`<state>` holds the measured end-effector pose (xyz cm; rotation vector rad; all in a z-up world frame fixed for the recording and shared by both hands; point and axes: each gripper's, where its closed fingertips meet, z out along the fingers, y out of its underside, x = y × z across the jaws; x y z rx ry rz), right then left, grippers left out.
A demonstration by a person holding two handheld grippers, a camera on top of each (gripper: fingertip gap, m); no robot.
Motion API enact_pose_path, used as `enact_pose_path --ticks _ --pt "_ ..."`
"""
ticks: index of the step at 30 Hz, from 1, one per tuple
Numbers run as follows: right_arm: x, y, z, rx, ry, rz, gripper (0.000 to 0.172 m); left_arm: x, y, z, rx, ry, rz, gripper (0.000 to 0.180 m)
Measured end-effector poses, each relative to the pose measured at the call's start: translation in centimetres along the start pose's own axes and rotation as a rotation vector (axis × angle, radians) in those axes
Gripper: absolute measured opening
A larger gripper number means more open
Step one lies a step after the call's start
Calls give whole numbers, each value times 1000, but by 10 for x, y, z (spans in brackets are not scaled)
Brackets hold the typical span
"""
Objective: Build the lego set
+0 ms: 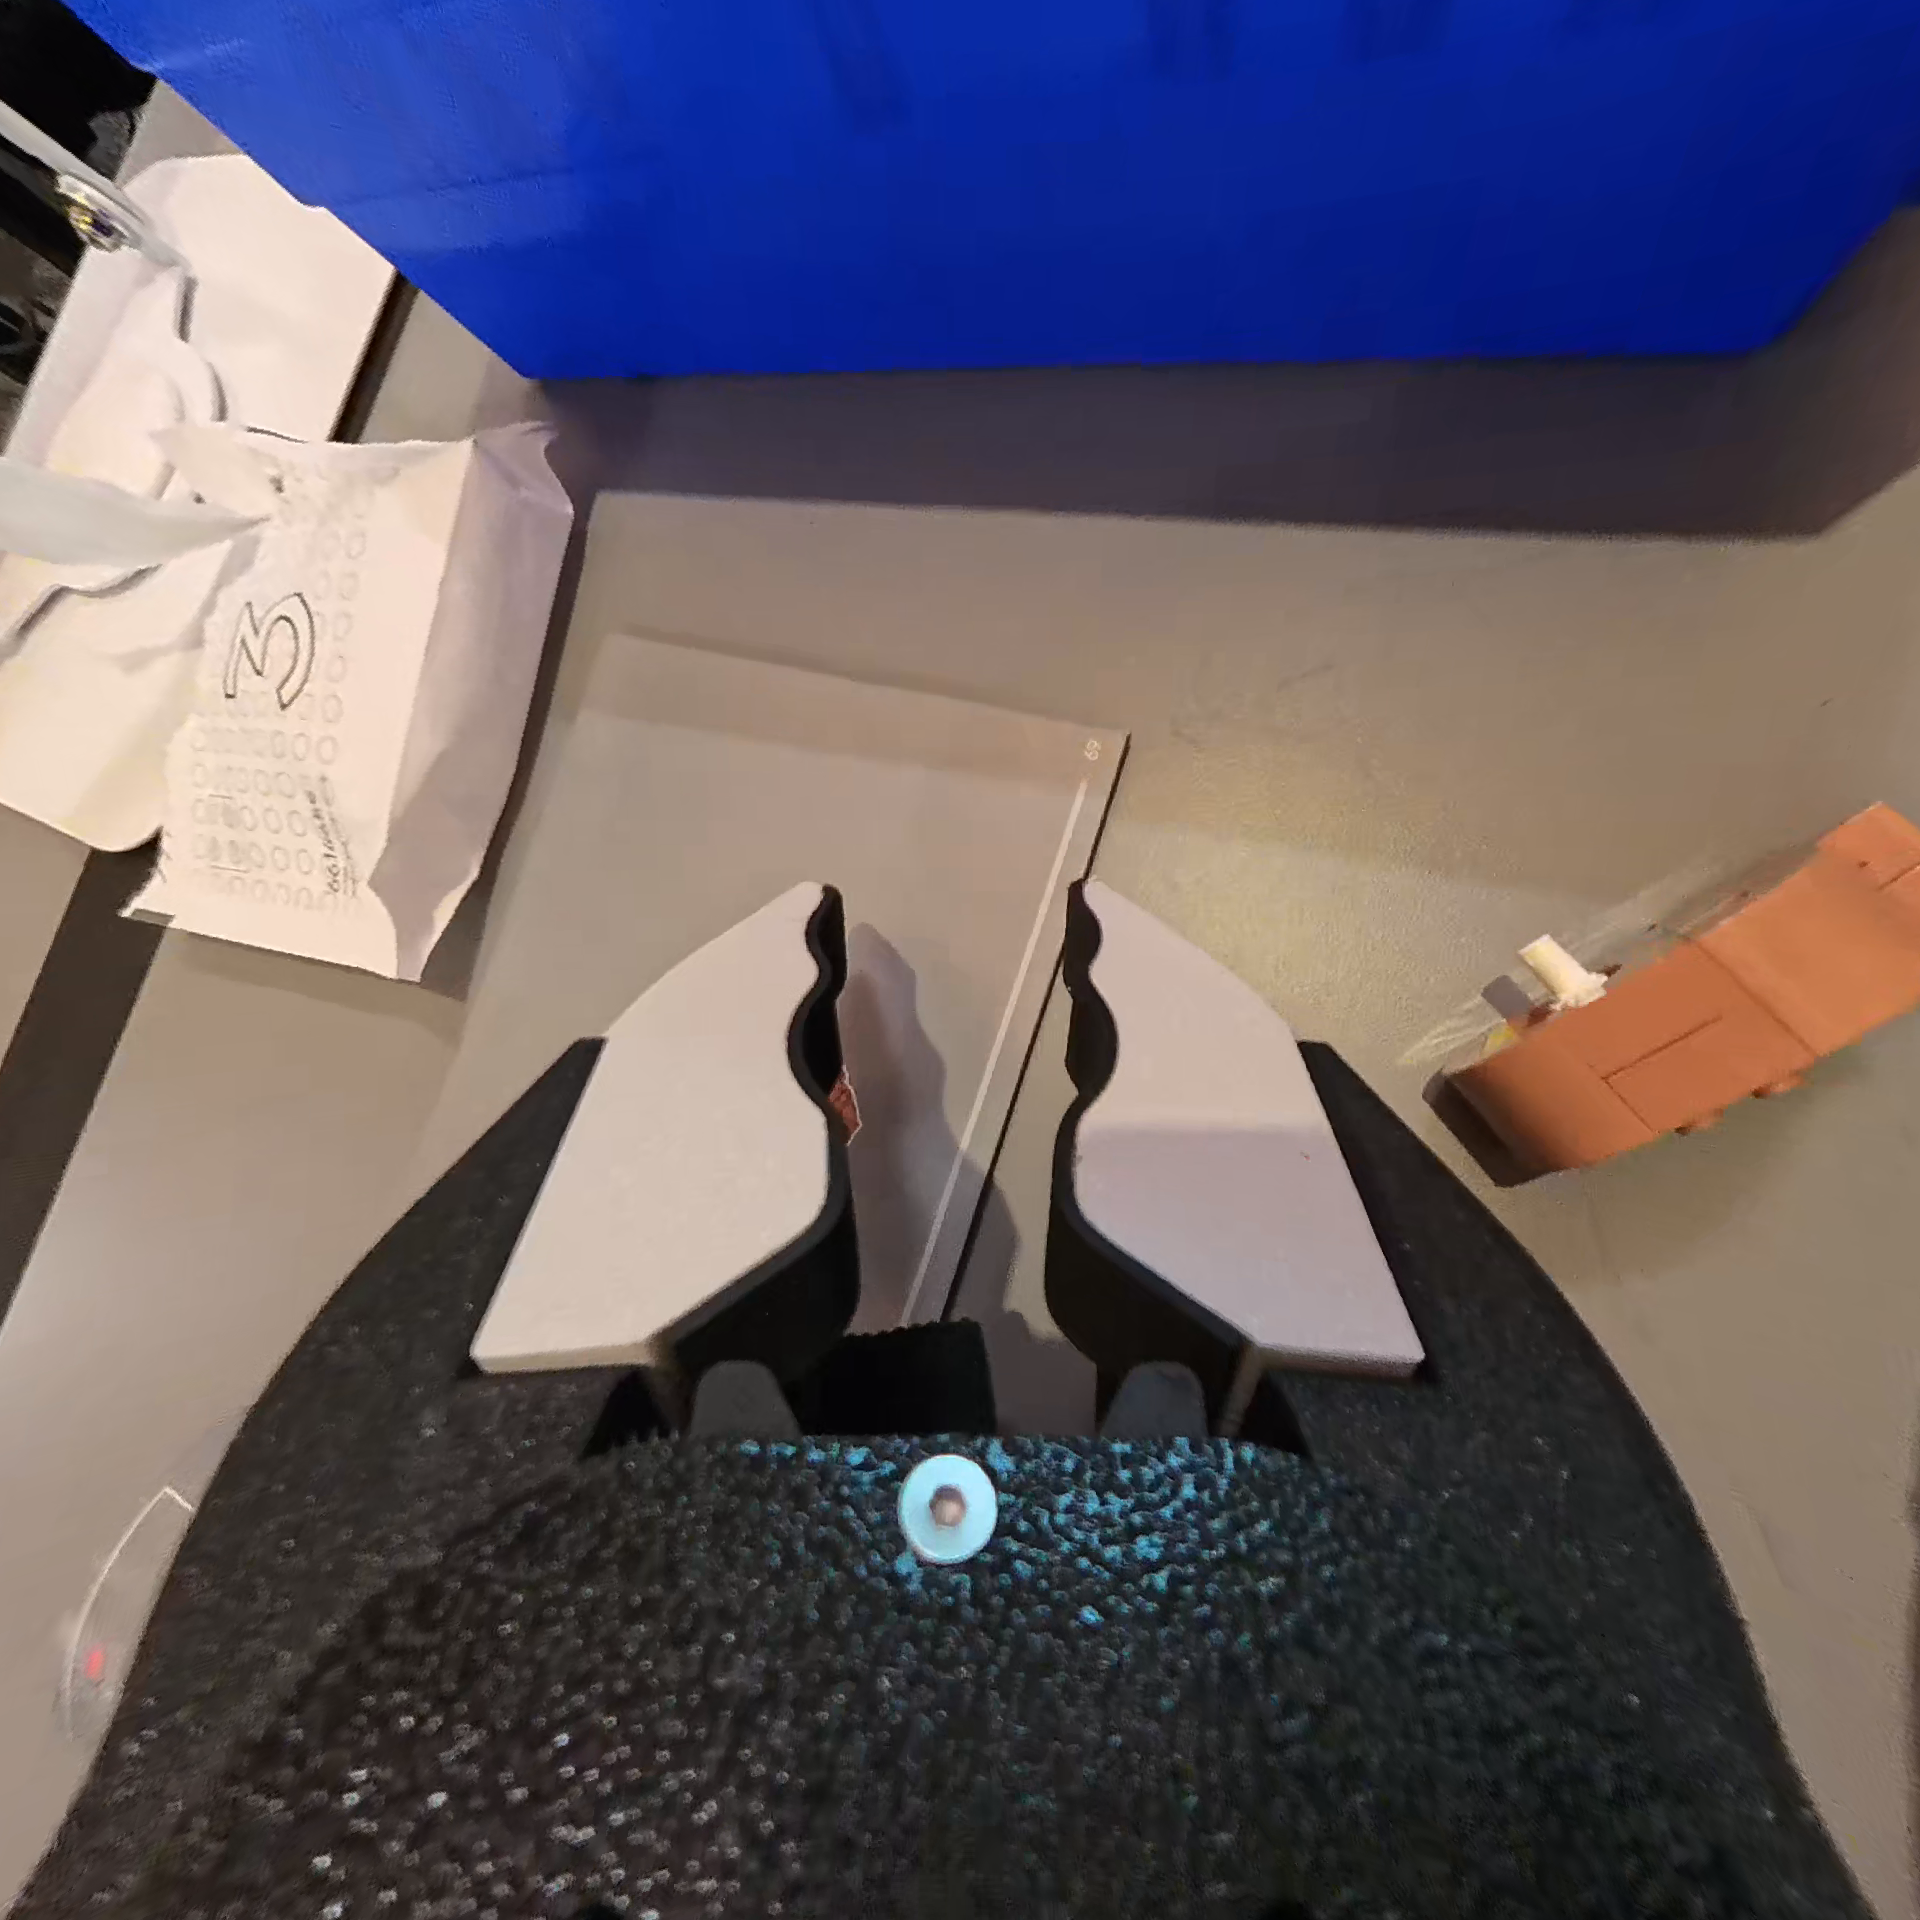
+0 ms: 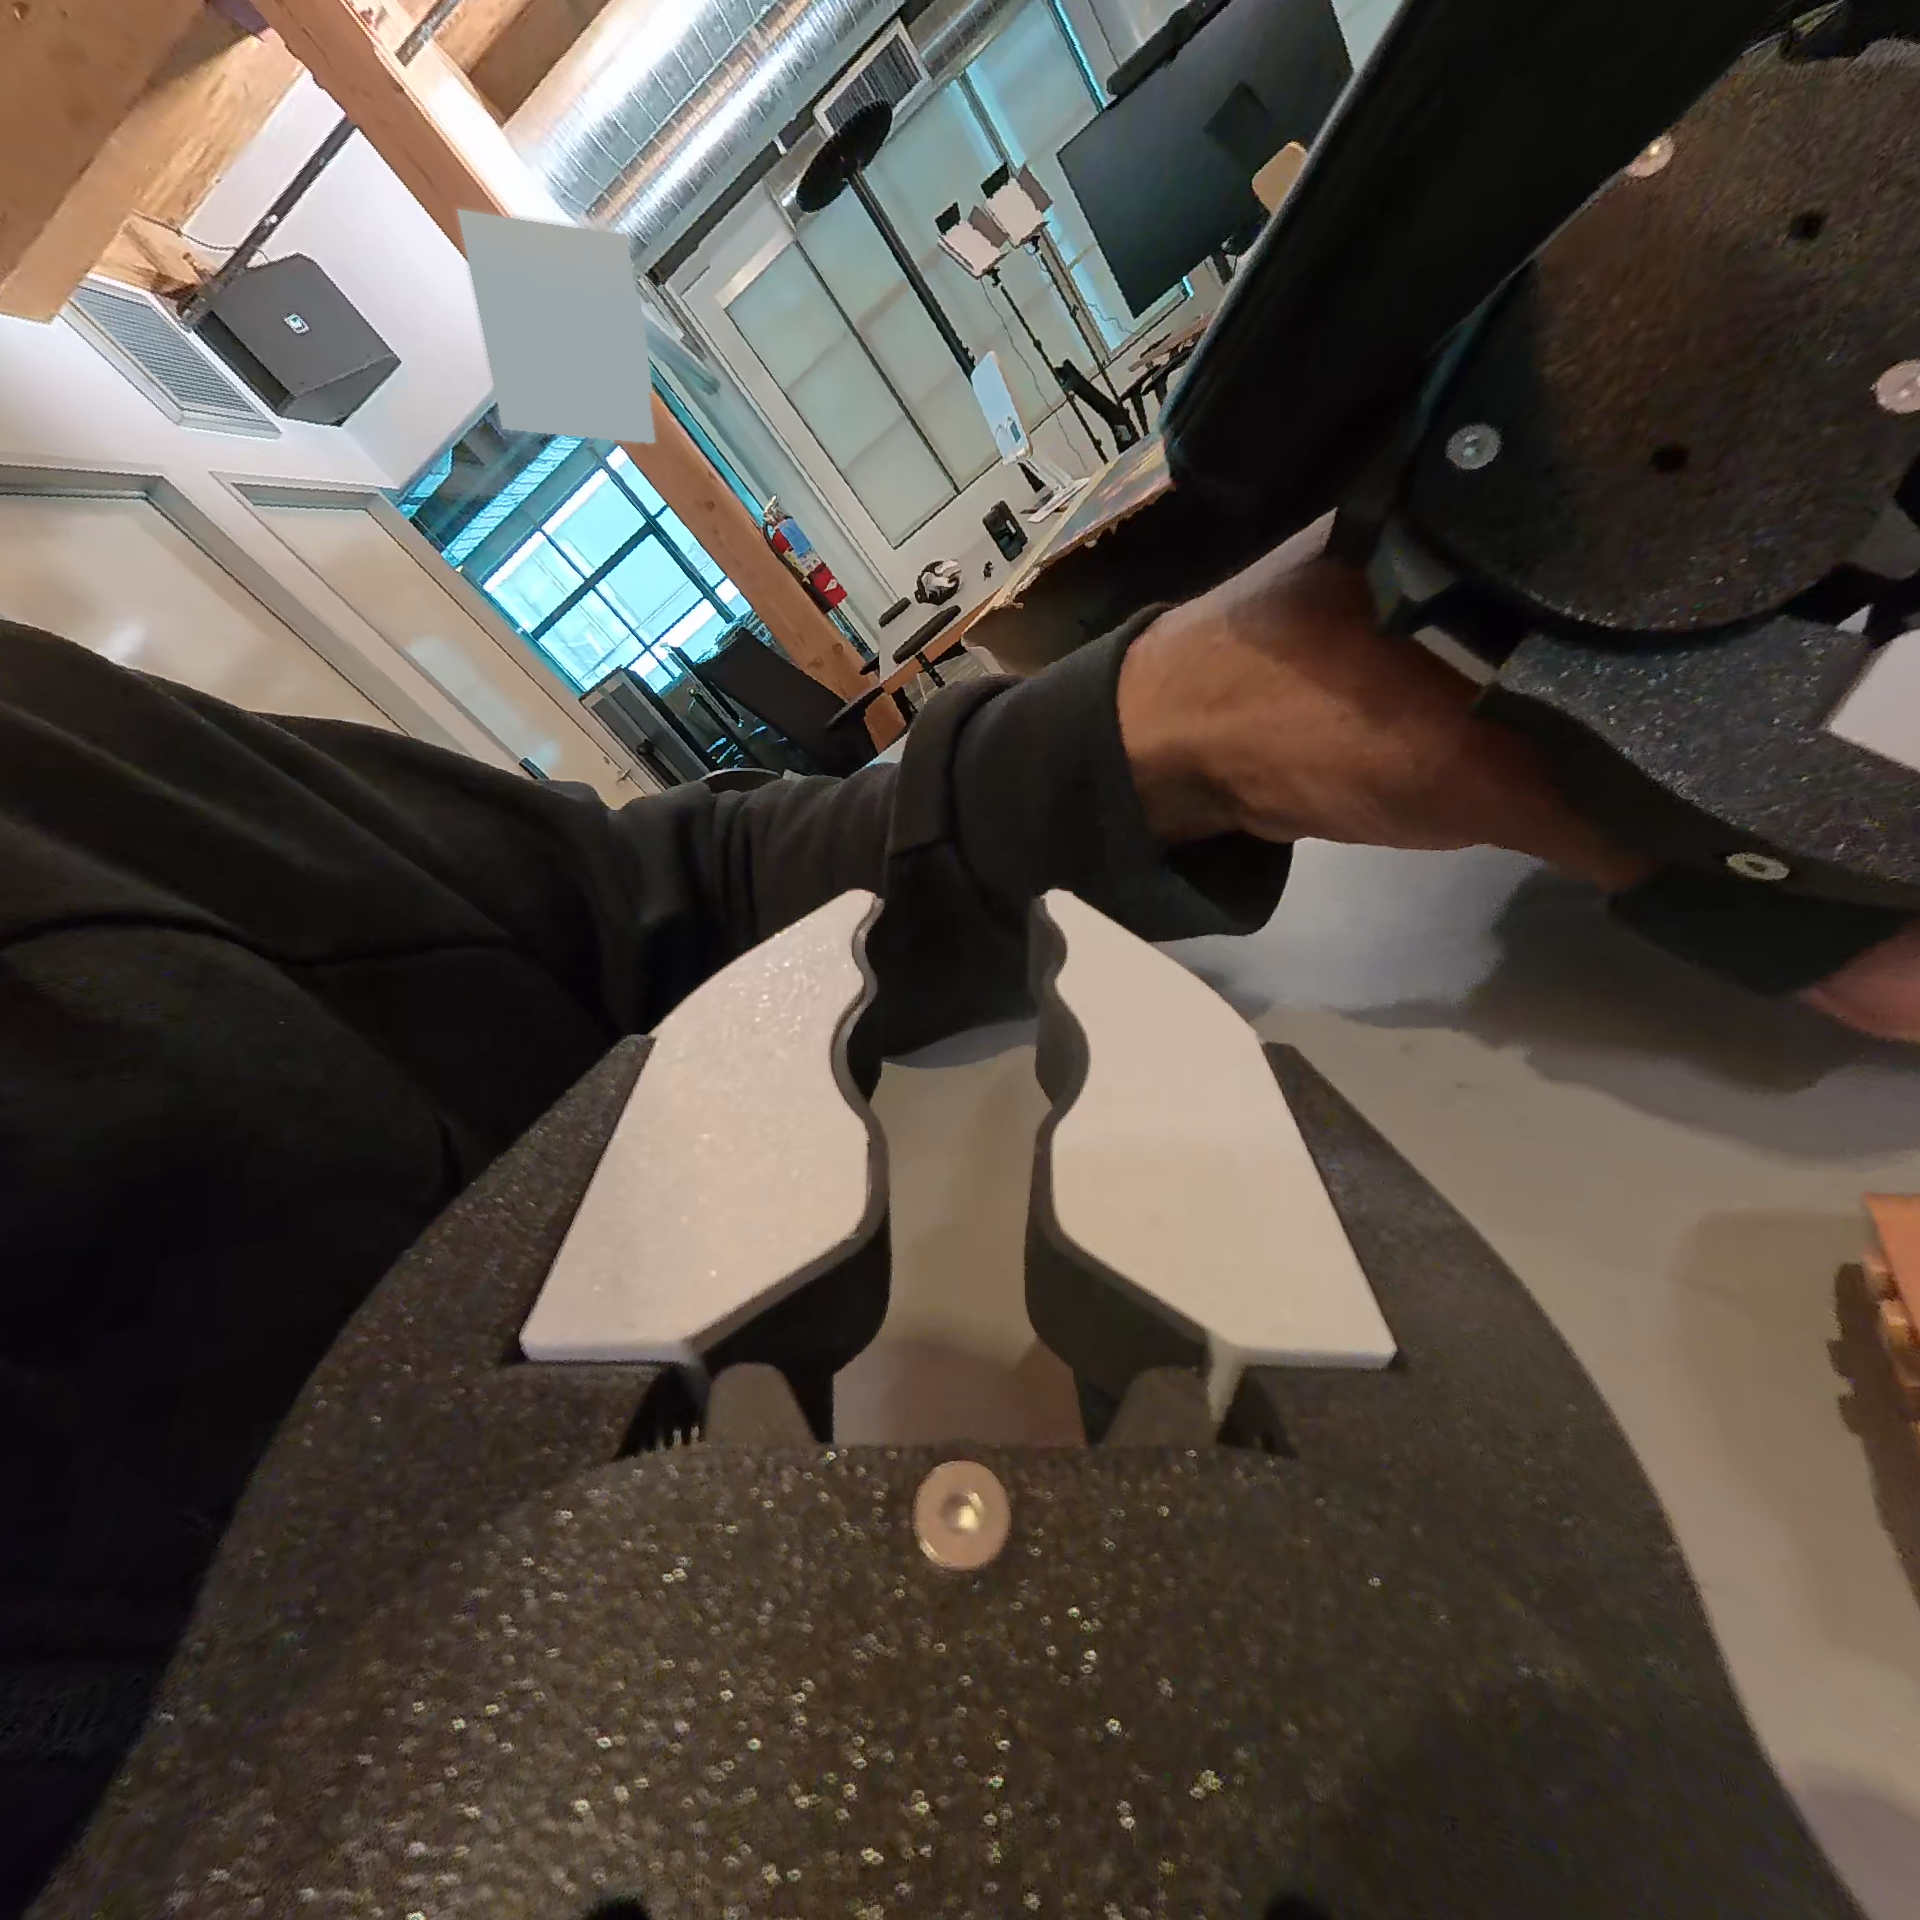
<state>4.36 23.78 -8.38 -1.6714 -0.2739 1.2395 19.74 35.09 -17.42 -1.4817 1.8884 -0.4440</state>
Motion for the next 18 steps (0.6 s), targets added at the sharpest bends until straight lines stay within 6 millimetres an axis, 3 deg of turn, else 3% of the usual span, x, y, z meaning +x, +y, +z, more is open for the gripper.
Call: enact_pose_path --ticks 18 --pt "-1 2 2 -13 -7 -1 25 0 2 -1 -3 28 -53 40"
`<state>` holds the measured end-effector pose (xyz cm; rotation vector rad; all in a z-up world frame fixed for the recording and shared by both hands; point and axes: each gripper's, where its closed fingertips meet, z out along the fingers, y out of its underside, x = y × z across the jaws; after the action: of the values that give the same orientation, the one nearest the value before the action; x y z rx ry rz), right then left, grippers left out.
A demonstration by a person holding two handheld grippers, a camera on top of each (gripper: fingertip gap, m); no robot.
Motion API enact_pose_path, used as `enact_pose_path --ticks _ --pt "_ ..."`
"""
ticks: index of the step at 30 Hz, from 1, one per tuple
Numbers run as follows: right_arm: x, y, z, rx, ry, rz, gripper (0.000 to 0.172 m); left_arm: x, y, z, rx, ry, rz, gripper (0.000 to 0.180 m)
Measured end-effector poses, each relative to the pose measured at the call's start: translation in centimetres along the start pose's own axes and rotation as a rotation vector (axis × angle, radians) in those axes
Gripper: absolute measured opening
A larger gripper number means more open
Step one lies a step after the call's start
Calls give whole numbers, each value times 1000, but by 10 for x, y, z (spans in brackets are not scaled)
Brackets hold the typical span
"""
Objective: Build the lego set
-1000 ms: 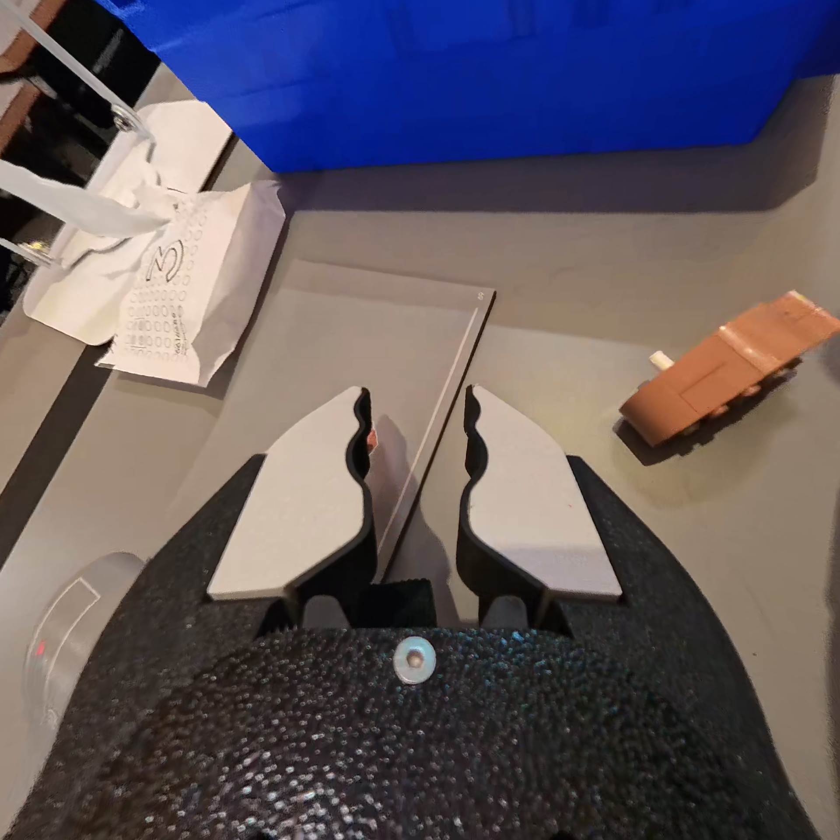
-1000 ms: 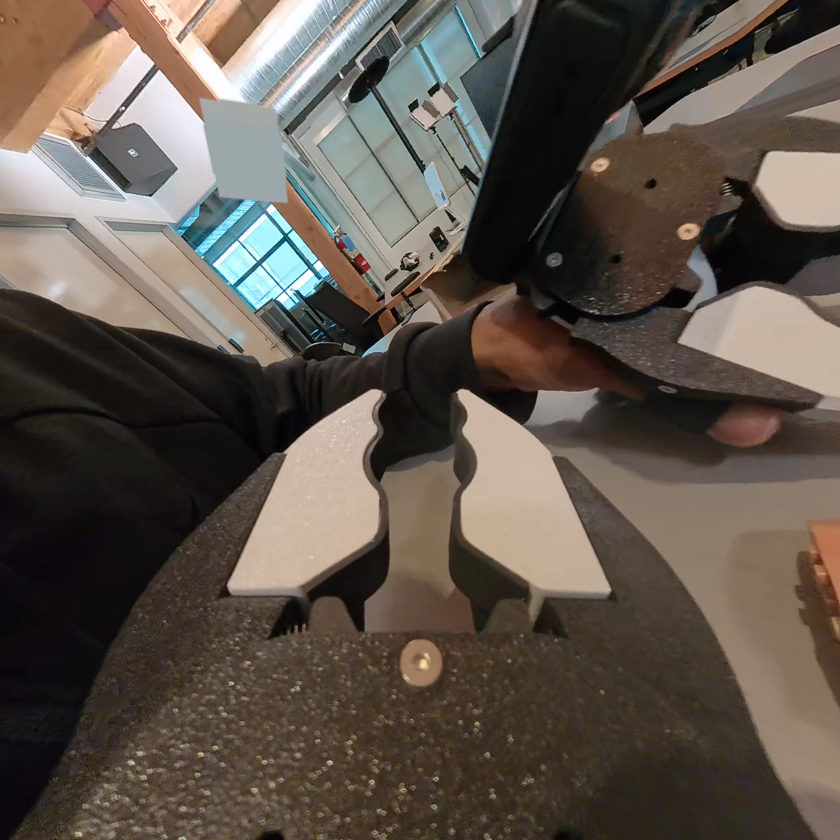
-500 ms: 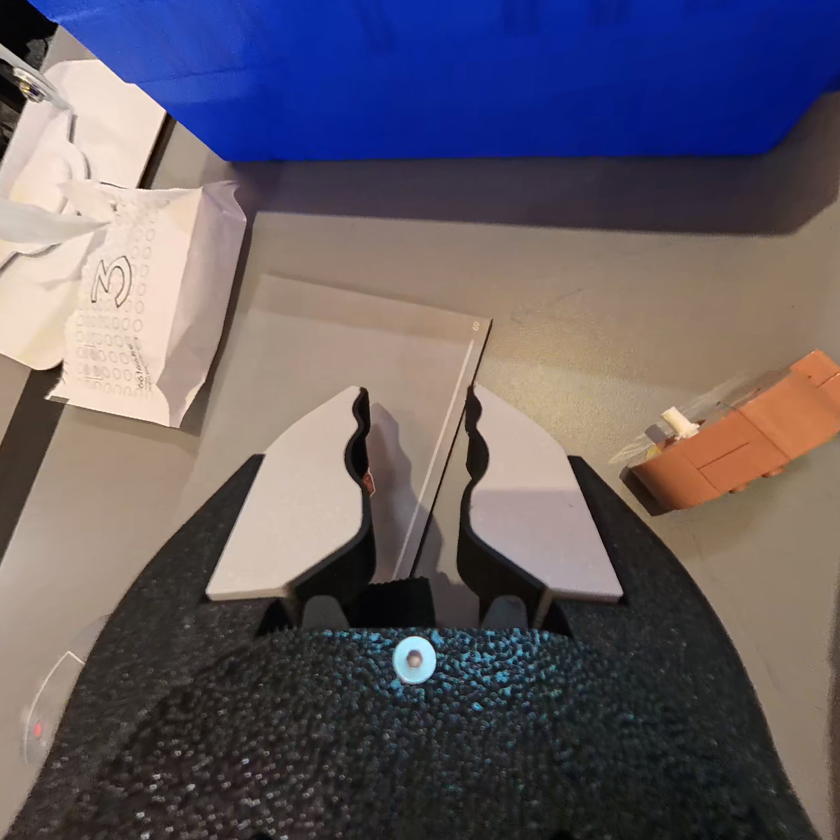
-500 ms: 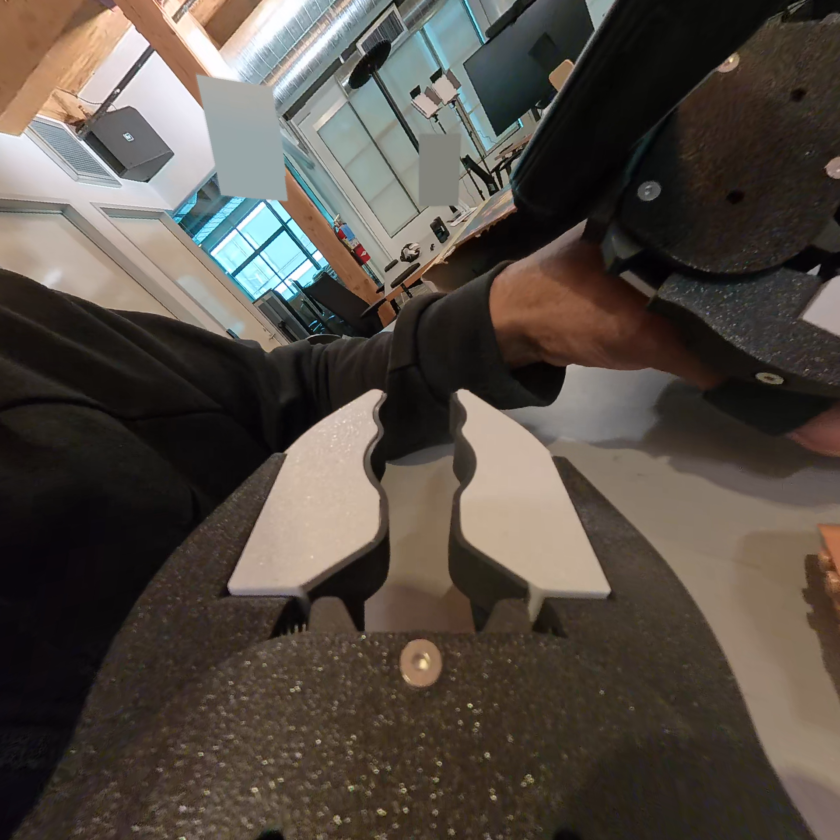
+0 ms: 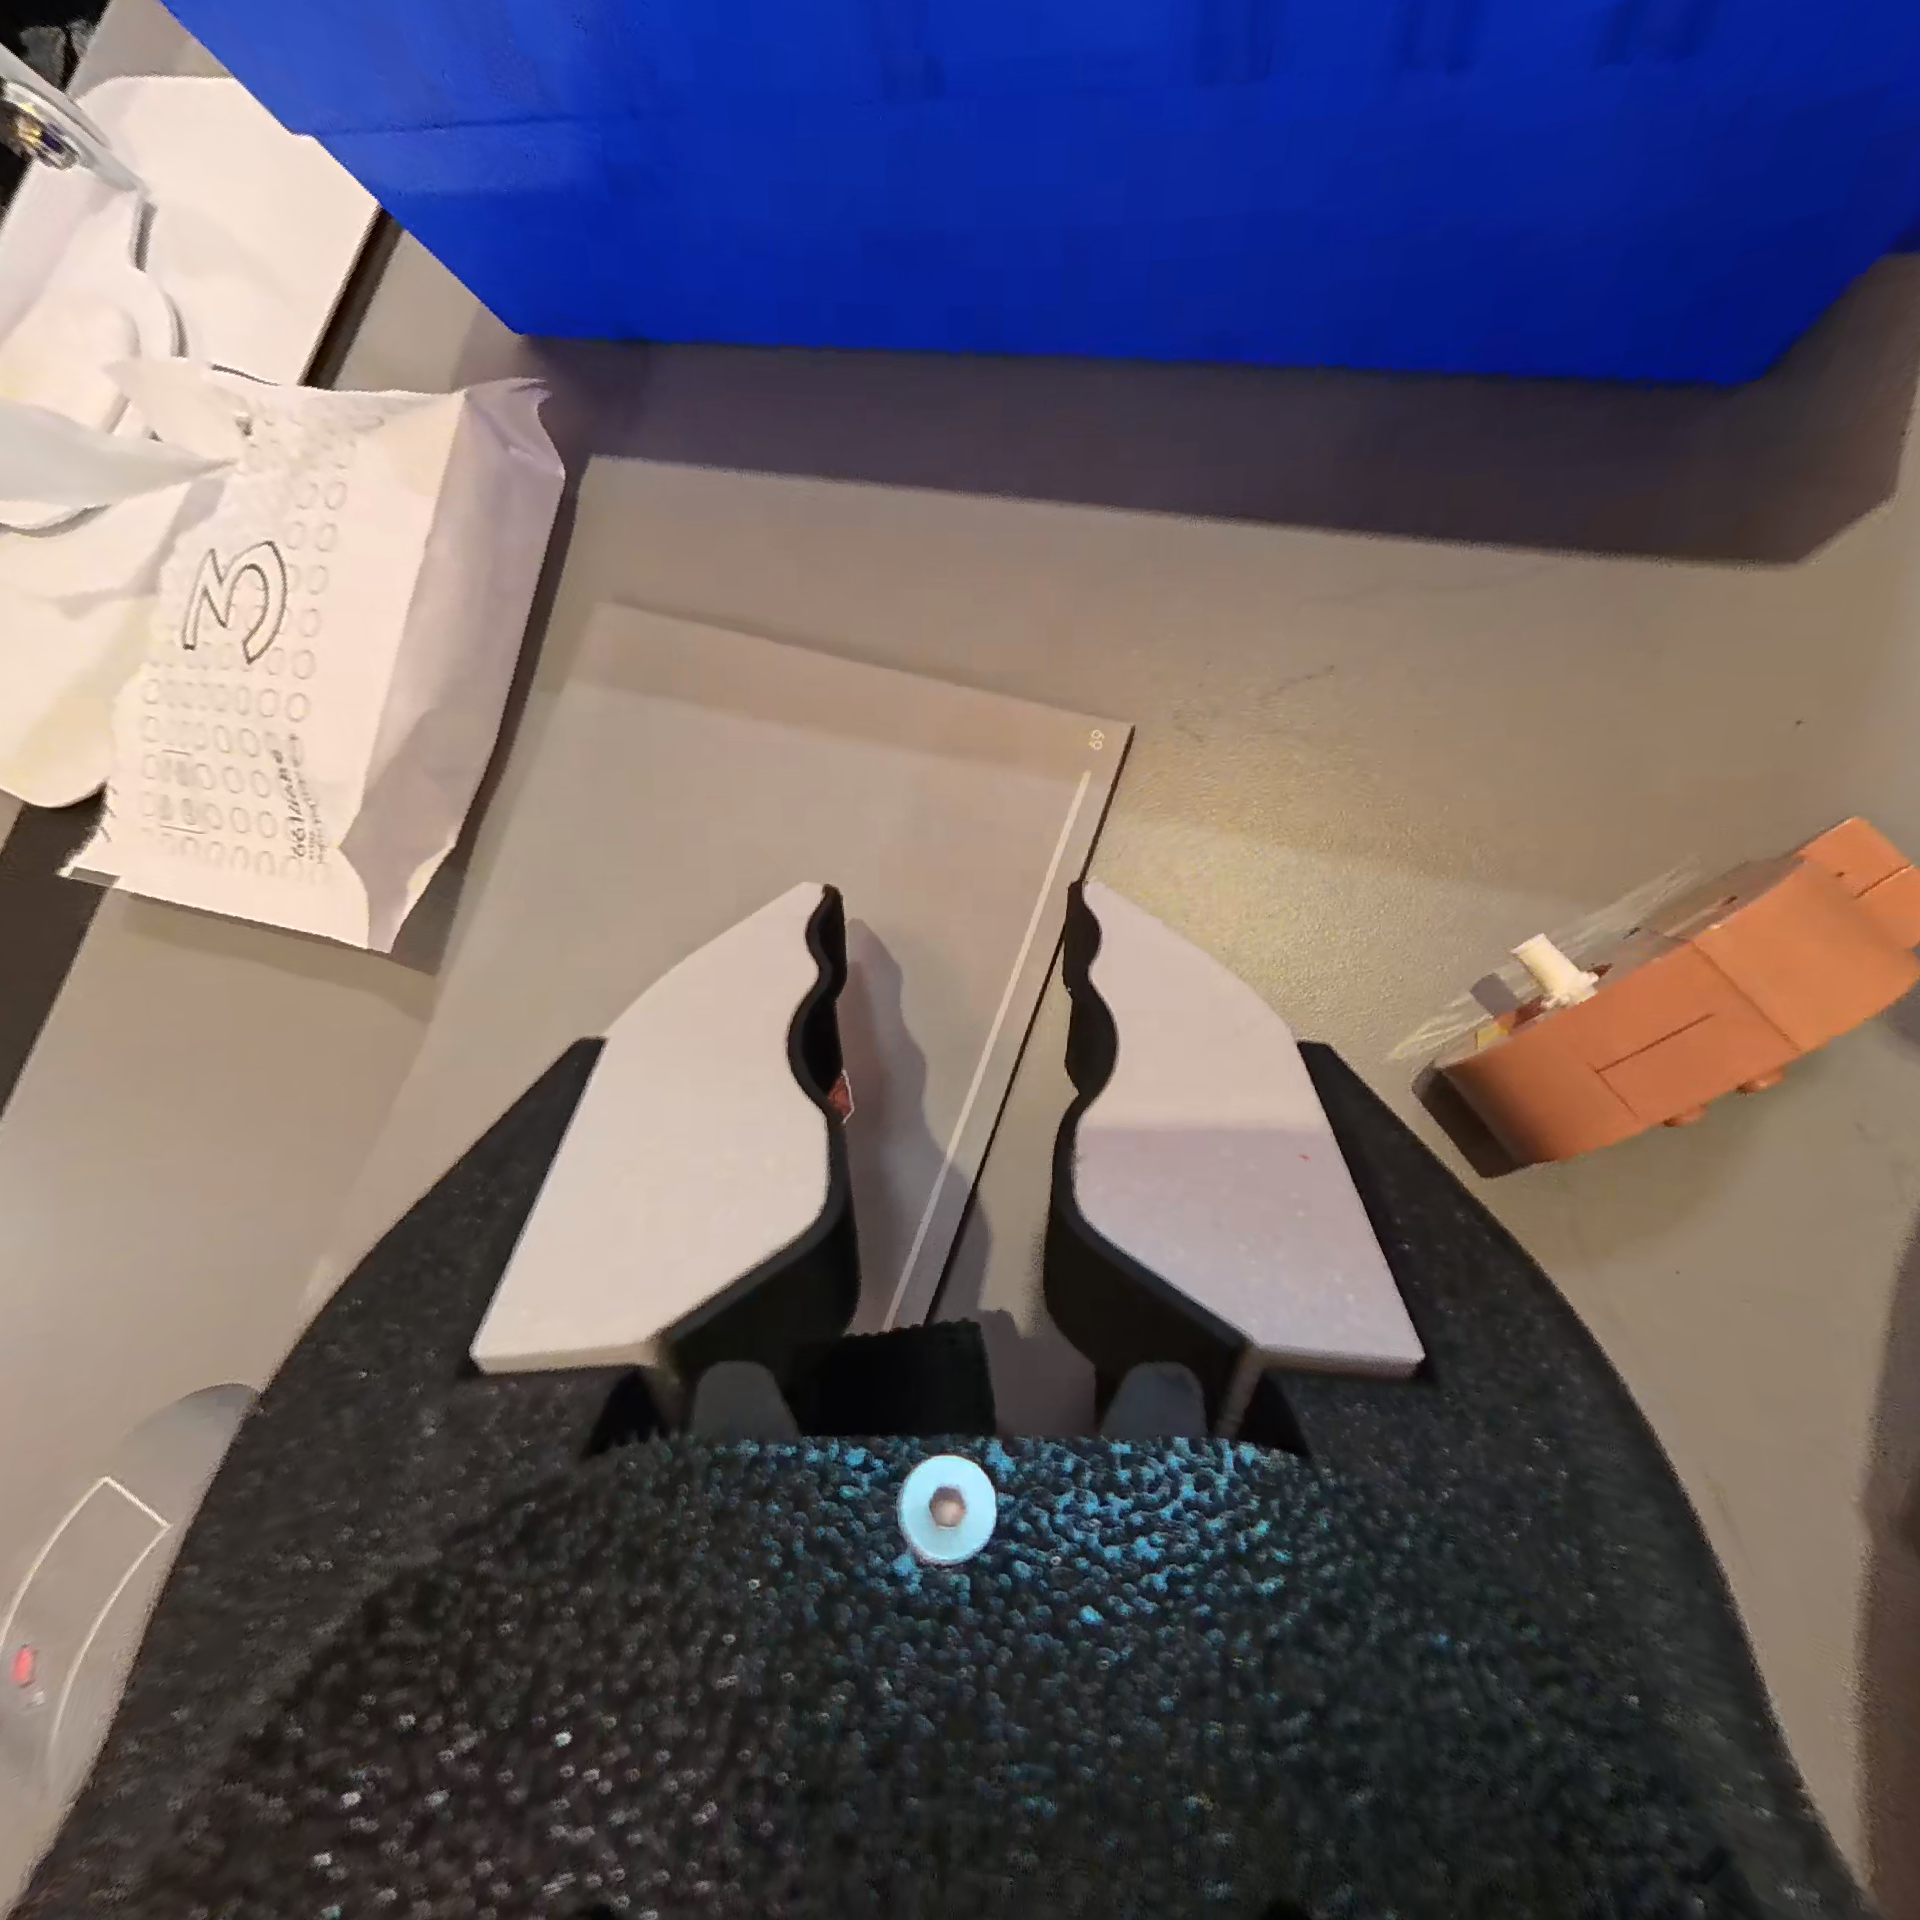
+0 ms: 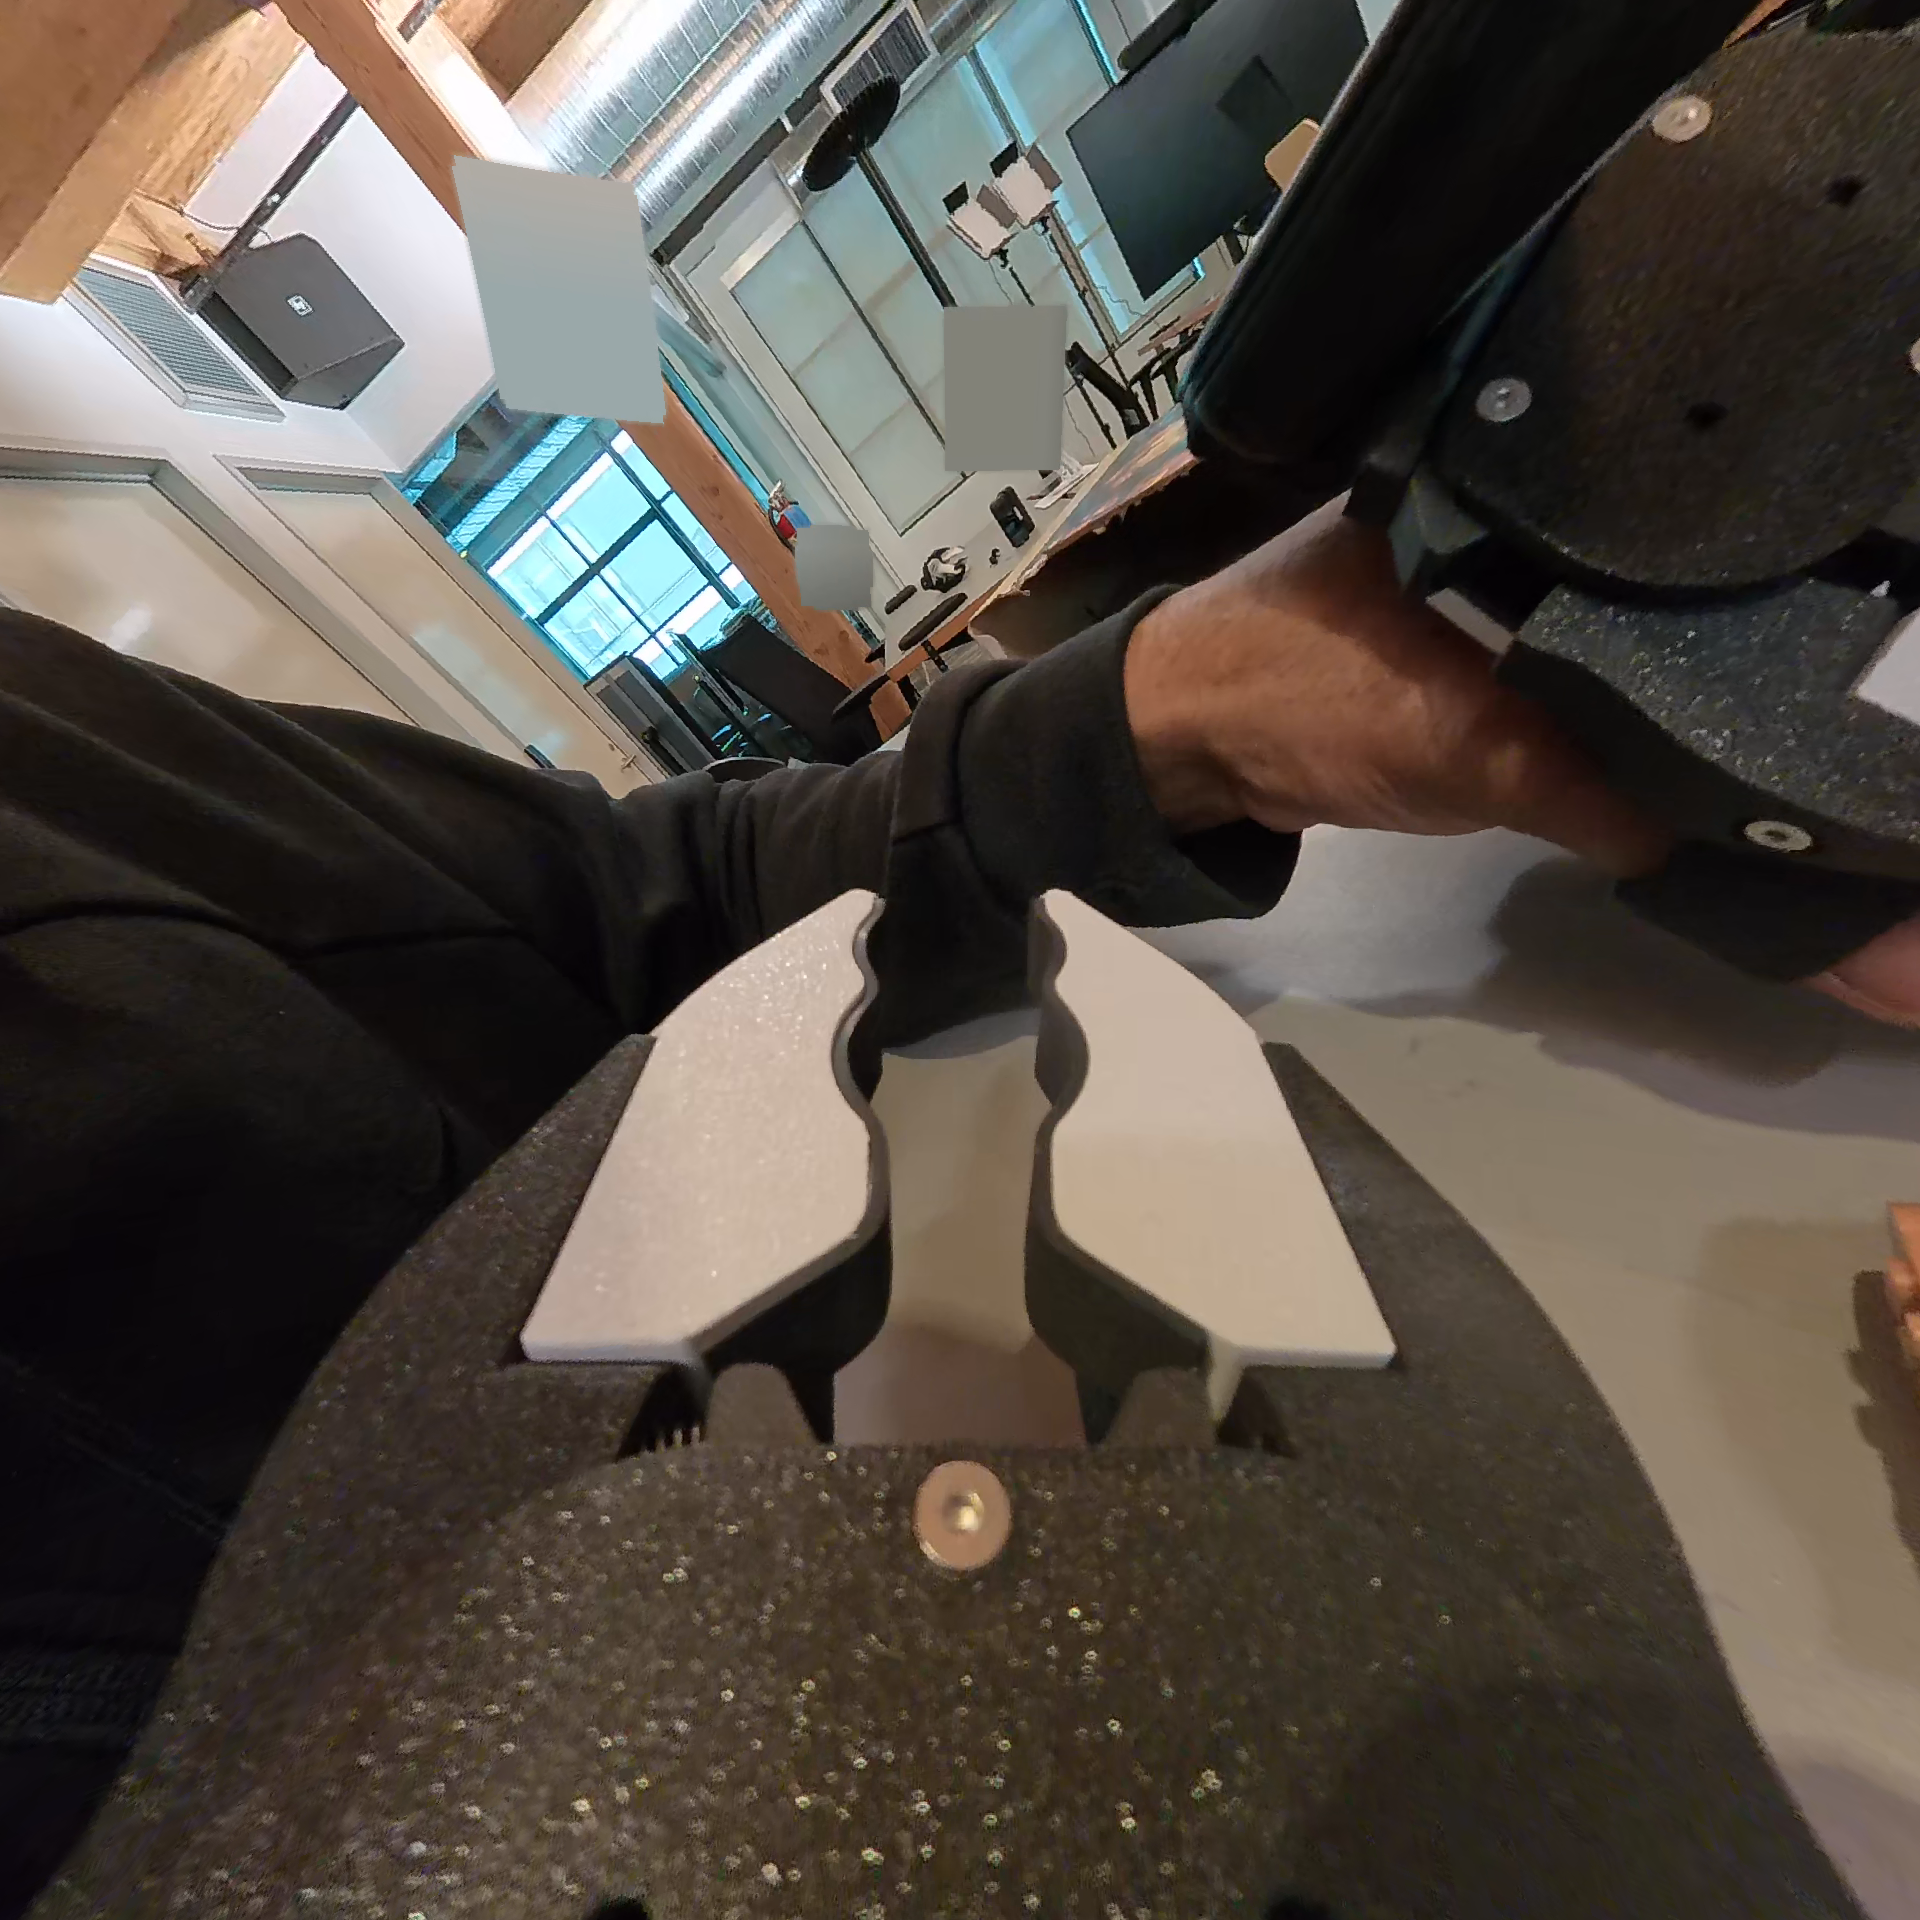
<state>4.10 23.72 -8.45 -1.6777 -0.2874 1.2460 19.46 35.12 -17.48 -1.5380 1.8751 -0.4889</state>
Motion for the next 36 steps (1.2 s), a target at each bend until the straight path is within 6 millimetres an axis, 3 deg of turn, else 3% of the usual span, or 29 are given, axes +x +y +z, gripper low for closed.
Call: enact_pose_path --ticks 36 --pt "-2 1 1 -9 -15 -4 25 -8 -1 -8 70 90 -150 39"
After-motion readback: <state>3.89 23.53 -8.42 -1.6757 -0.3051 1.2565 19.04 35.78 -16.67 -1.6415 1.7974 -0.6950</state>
